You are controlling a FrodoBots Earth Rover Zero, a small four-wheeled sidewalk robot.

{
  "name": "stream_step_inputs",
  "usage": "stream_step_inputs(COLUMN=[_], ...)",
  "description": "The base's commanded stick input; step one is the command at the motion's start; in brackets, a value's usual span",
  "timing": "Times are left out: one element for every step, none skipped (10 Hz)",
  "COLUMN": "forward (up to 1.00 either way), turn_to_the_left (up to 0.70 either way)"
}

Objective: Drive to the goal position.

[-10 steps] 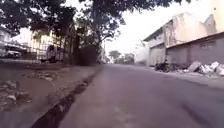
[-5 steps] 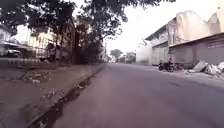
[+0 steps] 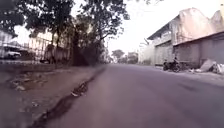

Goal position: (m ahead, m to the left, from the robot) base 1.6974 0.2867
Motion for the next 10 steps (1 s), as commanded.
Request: stream_step_inputs(forward=[1.0, 1.0, 1.0, 1.0, 1.0, 1.0, 1.0, 1.0, 1.0, 1.0], turn_to_the_left=[0.0, 0.0, 0.0, 0.0, 0.0, 0.0, 0.0, 0.0, 0.0, -0.04])
